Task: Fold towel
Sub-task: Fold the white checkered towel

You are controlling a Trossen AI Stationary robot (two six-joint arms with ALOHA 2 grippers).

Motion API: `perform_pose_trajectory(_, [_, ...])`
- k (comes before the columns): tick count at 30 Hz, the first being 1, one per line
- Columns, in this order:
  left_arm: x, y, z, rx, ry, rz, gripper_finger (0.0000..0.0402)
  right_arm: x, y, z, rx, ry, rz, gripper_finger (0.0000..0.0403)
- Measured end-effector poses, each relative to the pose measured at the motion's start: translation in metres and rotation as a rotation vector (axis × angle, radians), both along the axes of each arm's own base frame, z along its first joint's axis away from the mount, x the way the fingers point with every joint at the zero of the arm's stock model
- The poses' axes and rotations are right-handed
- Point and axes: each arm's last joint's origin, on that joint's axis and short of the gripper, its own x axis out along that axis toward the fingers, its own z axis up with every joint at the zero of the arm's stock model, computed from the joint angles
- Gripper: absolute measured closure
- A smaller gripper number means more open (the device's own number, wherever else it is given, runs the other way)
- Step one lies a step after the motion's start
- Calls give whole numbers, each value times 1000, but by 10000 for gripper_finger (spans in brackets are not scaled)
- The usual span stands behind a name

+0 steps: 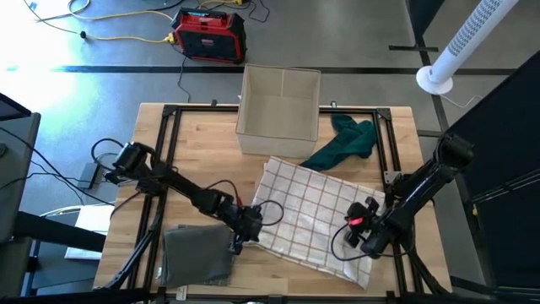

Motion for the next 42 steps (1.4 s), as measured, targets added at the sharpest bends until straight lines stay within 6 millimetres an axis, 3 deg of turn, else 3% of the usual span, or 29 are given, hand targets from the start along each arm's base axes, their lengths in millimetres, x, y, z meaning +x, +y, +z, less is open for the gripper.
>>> perform_pose_trajectory(5, [0, -2, -18, 11, 65, 20, 402, 1, -4, -8, -39, 63, -36, 403])
perform_pose_trajectory(12, [-6, -9, -25, 1, 150, 31, 401, -3, -9, -11, -80, 124, -66, 403])
perform_pose_trajectory(23, [-10, -17, -17, -33, 165, 45, 401, -5, -10, -8, -113, 160, -39, 403])
perform_pose_trajectory(31, [10, -1, 37, 12, -71, 94, 402, 9, 17, 26, 58, 113, 108, 403])
perform_pose_trajectory(36, [14, 17, 36, 102, -93, 125, 402, 15, 52, 37, 297, 17, 263, 403])
perform_pose_trajectory(42, [14, 38, 12, 132, -14, 166, 402, 8, 84, 25, 437, -67, 257, 403])
